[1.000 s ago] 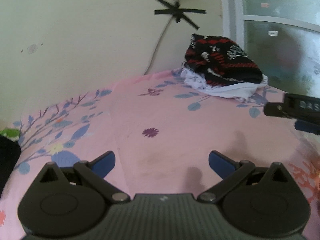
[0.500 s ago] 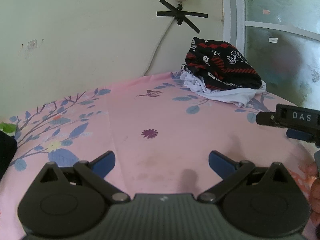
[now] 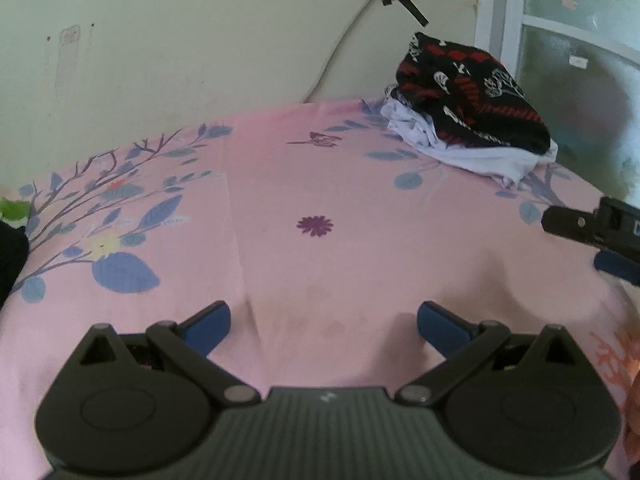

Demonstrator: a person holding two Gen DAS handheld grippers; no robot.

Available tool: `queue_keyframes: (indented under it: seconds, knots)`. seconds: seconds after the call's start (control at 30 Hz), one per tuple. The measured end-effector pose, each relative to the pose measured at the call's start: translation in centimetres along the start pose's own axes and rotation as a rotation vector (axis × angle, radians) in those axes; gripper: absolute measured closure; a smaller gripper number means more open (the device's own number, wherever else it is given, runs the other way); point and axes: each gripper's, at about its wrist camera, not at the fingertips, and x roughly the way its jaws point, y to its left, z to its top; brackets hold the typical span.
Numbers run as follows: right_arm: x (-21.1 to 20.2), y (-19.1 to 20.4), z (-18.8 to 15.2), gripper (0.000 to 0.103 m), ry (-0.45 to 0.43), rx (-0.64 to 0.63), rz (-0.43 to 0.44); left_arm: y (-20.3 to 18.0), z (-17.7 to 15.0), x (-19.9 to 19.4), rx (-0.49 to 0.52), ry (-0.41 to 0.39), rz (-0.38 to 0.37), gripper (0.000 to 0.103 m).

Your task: Fold small clothes

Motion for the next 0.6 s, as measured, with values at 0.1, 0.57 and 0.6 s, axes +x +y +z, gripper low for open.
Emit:
queue_keyframes:
  seconds: [0.1, 0.57, 0.6]
  knots:
    - [0.1, -0.1, 0.0, 0.009, 0.002, 0.007, 0.006, -0.4, -0.1, 0.0, 0.026, 0.009, 0.011, 0.000]
    - [0.0, -0.4, 0.1, 0.007, 0.004, 0.025, 0.025, -0.3, -0.9, -1.2, 0.064, 0.013, -0.007, 0.000]
    - [0.0, -0.4, 0.1, 0.007, 0.004, 0.026, 0.025, -0.4, -1.0, -1.2, 0.065, 0.011, -0.006, 0.000]
